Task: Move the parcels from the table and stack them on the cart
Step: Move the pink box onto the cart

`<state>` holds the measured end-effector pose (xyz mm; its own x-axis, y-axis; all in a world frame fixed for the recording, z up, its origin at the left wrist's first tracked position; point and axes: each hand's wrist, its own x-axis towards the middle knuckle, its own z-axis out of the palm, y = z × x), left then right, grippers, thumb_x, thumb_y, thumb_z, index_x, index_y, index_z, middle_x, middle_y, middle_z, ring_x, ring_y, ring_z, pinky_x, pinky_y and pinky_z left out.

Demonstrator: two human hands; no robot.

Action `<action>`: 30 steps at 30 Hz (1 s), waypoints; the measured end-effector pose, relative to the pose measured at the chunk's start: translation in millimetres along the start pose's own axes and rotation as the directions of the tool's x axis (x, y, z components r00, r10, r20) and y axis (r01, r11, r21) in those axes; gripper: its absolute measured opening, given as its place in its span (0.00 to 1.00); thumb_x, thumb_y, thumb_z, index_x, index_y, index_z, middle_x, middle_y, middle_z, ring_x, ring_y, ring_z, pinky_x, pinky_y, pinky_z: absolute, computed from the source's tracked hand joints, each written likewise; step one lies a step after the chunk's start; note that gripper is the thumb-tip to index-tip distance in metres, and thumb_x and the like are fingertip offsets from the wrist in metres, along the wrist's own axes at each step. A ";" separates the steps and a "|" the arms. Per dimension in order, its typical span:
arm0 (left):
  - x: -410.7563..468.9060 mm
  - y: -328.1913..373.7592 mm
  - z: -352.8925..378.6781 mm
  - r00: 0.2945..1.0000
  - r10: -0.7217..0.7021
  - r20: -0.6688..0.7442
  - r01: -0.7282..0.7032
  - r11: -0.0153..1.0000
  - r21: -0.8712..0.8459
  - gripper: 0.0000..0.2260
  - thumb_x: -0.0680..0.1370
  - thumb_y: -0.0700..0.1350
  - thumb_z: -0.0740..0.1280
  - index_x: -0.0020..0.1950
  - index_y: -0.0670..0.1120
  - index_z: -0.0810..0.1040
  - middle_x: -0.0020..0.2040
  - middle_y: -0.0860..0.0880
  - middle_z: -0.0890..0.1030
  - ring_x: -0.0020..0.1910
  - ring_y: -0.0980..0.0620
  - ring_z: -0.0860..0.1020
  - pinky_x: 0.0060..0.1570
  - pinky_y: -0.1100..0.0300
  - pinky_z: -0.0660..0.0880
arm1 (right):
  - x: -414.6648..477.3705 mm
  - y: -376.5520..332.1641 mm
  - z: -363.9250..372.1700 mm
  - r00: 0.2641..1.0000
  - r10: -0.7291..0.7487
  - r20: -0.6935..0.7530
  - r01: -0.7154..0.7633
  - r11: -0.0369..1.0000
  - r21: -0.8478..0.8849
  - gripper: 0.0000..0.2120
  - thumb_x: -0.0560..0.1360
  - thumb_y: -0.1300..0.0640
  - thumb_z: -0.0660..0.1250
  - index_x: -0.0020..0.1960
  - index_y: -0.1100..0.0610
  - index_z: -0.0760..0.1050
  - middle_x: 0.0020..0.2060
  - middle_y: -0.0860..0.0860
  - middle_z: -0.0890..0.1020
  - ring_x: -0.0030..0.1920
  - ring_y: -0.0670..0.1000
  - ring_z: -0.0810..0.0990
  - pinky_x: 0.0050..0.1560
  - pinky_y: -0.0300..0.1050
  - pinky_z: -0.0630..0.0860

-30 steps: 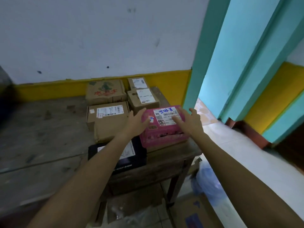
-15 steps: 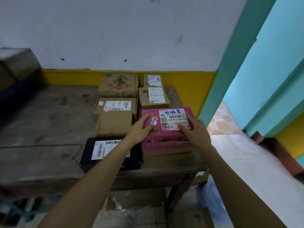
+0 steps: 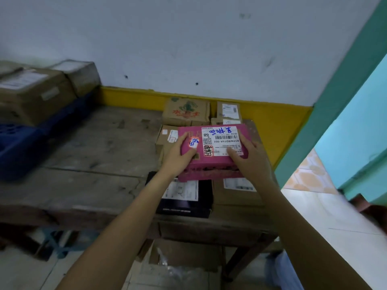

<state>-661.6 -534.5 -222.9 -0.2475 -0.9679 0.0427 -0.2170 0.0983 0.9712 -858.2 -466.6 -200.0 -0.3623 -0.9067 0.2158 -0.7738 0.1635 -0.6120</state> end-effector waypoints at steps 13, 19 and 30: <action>-88.0 -23.2 -295.7 0.956 -0.004 -0.294 0.061 0.981 0.186 0.27 0.77 0.49 0.66 0.74 0.53 0.60 0.68 0.48 0.70 0.56 0.52 0.73 0.56 0.59 0.72 | -77.8 -244.0 155.1 0.975 -0.173 0.138 0.141 0.966 0.217 0.33 0.74 0.38 0.61 0.75 0.44 0.55 0.71 0.58 0.60 0.70 0.60 0.63 0.68 0.57 0.66; -95.7 -37.5 -400.1 0.943 -0.013 -0.331 0.100 0.964 0.247 0.28 0.77 0.52 0.66 0.74 0.55 0.58 0.61 0.55 0.69 0.45 0.63 0.73 0.36 0.73 0.71 | -90.6 -330.3 215.2 0.964 -0.212 0.159 0.169 0.954 0.247 0.32 0.75 0.39 0.61 0.75 0.46 0.56 0.68 0.56 0.62 0.68 0.58 0.66 0.66 0.55 0.68; -63.4 -65.1 -541.9 0.936 -0.064 -0.345 0.164 0.949 0.269 0.29 0.76 0.51 0.68 0.73 0.53 0.61 0.69 0.48 0.69 0.60 0.50 0.74 0.60 0.56 0.71 | -66.5 -440.0 322.1 0.953 -0.219 0.210 0.162 0.952 0.258 0.33 0.75 0.39 0.61 0.75 0.46 0.55 0.67 0.56 0.63 0.66 0.56 0.68 0.63 0.54 0.69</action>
<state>-120.0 -604.8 -161.7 0.1077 -0.9924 0.0587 -0.5003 -0.0031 0.8659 -326.2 -603.4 -190.1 -0.0663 -0.9815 0.1798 -0.6618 -0.0916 -0.7441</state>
